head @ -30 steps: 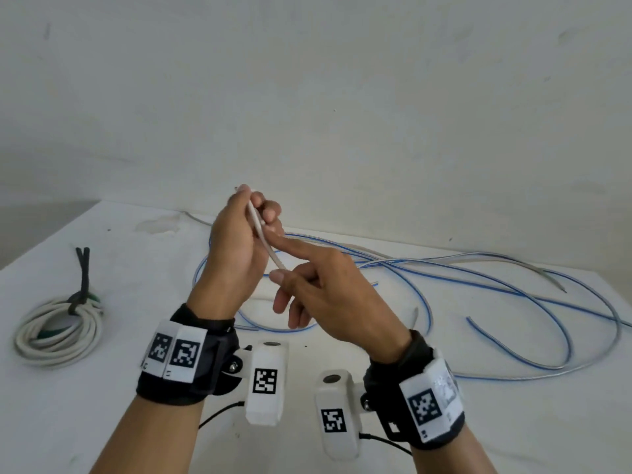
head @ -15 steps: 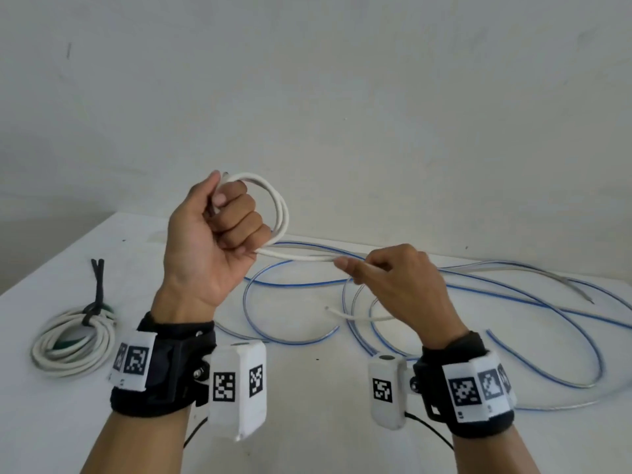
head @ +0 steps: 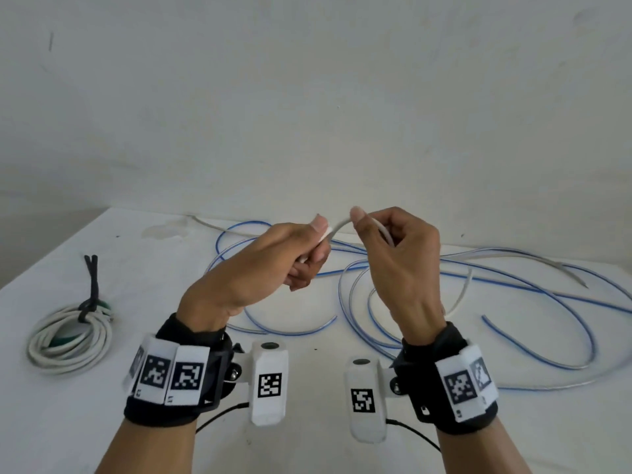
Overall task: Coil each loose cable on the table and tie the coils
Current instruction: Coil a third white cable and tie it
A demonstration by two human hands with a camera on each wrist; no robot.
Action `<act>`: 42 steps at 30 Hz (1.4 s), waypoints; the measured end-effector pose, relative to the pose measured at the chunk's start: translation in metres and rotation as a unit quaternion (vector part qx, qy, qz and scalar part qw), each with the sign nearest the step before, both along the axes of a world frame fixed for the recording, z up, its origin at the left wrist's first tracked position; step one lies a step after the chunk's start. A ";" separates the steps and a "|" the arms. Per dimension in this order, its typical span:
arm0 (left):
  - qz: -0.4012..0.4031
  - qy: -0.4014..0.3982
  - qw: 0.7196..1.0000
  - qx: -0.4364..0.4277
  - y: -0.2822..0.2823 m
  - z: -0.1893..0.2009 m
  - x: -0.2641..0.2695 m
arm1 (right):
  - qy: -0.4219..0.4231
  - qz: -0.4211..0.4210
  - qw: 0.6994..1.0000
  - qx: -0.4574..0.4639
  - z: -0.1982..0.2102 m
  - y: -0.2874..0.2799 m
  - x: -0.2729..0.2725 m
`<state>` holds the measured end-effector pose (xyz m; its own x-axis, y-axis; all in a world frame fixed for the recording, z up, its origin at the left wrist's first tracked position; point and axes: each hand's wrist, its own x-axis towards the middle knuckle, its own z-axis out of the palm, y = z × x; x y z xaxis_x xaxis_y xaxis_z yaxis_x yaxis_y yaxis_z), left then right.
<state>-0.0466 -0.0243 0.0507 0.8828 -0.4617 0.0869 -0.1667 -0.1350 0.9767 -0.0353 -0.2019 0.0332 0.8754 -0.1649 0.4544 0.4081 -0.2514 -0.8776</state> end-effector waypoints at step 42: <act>0.087 0.090 0.929 -0.348 0.031 0.009 0.012 | 0.237 0.212 0.917 0.240 -0.010 -0.003 0.012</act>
